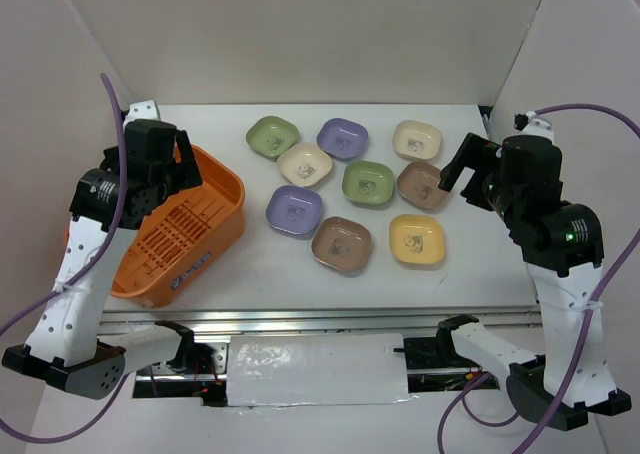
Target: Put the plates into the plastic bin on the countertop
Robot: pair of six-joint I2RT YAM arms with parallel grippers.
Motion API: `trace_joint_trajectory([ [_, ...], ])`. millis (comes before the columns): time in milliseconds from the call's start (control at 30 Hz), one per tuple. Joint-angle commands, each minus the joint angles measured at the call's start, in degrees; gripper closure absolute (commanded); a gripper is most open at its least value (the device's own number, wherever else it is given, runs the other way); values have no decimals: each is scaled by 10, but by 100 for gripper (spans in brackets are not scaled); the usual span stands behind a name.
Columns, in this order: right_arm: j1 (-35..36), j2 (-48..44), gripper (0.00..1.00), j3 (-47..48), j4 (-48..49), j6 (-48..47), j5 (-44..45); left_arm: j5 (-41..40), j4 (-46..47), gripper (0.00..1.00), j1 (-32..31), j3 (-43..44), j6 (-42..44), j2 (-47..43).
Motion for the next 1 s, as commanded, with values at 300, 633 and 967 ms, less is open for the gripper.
trace_joint_trajectory([
  [300, -18, -20, 0, -71, 4, 20, 38, 6, 9, 1, -10, 22, 5, 19],
  [633, -123, 28, 0, -396, 194, 127, -29, 73, 14, 1, -20, 23, 30, 45],
  [967, -155, 166, 3, -481, 268, 168, -19, 99, 5, 1, -30, 15, 40, 56],
])
